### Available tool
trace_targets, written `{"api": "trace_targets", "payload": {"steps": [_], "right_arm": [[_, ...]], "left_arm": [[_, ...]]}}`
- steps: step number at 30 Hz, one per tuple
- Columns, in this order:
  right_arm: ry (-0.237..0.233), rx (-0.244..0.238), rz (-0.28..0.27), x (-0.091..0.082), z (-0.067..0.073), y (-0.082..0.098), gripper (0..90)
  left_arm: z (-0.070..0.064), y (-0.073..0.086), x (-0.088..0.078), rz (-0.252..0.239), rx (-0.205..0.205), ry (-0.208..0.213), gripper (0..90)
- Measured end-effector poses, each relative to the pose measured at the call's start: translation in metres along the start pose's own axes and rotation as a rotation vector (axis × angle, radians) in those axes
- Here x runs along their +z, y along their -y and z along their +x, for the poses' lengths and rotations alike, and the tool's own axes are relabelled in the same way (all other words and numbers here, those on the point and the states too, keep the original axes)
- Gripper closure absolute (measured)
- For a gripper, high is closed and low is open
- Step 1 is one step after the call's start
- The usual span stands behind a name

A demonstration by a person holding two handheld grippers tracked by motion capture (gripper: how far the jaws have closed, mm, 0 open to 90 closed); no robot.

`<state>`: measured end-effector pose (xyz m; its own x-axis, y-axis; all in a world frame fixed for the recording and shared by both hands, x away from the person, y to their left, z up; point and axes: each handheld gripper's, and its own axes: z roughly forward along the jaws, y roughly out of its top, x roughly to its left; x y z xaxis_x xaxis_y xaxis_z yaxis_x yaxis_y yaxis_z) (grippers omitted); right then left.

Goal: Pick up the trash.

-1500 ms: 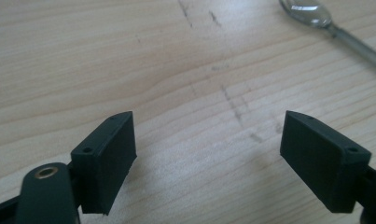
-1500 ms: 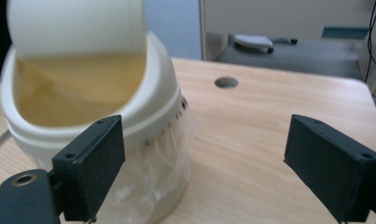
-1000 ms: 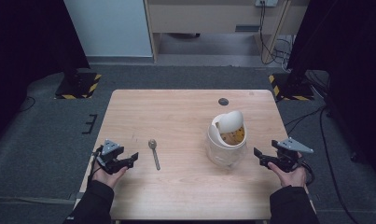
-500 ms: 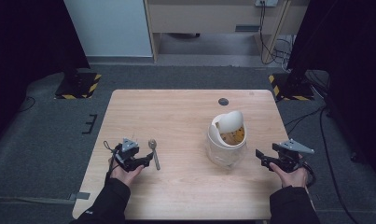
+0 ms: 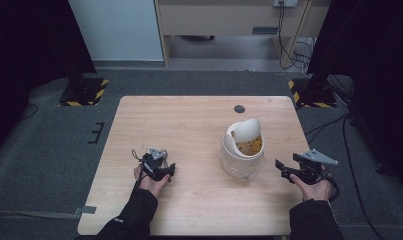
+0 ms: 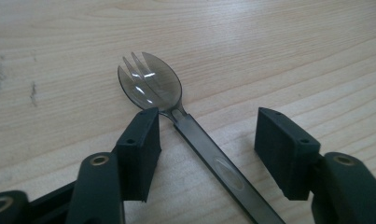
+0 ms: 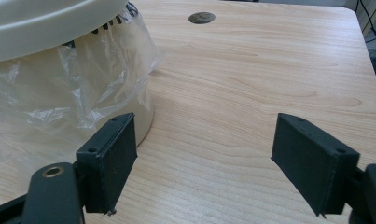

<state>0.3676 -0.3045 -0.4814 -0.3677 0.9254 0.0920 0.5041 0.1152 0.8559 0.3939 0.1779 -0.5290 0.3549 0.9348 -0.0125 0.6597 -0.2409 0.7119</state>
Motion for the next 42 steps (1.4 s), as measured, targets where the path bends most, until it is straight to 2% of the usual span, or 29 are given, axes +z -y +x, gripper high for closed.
{"api": "trace_targets", "payload": {"steps": [4,9,10,15,17,24,28,34,37,42], "right_arm": [[0.001,0.0,0.004,0.0,-0.001,0.0,22.4],[0.004,-0.006,0.008,0.0,0.0,0.0,23.1],[0.004,-0.006,0.008,0.0,0.0,0.0,23.1],[0.004,-0.013,0.008,0.001,0.001,0.0,23.4],[0.005,-0.014,0.008,0.001,0.001,0.0,23.4],[0.005,-0.008,-0.007,-0.001,0.0,-0.001,23.9],[0.002,-0.002,-0.026,-0.004,0.0,-0.003,24.5],[-0.003,0.007,-0.076,-0.01,0.001,-0.01,25.3],[-0.012,0.017,-0.106,-0.015,0.0,-0.013,26.4],[-0.023,0.033,-0.167,-0.026,0.002,-0.024,27.7]], "left_arm": [[0.001,0.002,0.0,-0.021,-0.003,-0.015,45.8],[0.006,0.005,-0.001,-0.046,-0.012,-0.021,60.6],[0.008,0.005,-0.001,-0.049,-0.016,-0.022,60.6],[0.017,0.008,-0.003,-0.06,-0.039,-0.012,79.0],[0.019,0.008,-0.003,-0.06,-0.055,0.003,79.2],[0.021,0.006,-0.008,-0.039,-0.044,0.048,79.7],[0.018,0.001,-0.02,-0.095,-0.038,0.087,79.7],[0.007,-0.015,-0.05,-0.241,0.027,0.167,79.7],[0.003,-0.021,-0.067,-0.325,0.035,0.225,79.7],[0.001,-0.029,-0.092,-0.423,0.052,0.264,79.7]]}}
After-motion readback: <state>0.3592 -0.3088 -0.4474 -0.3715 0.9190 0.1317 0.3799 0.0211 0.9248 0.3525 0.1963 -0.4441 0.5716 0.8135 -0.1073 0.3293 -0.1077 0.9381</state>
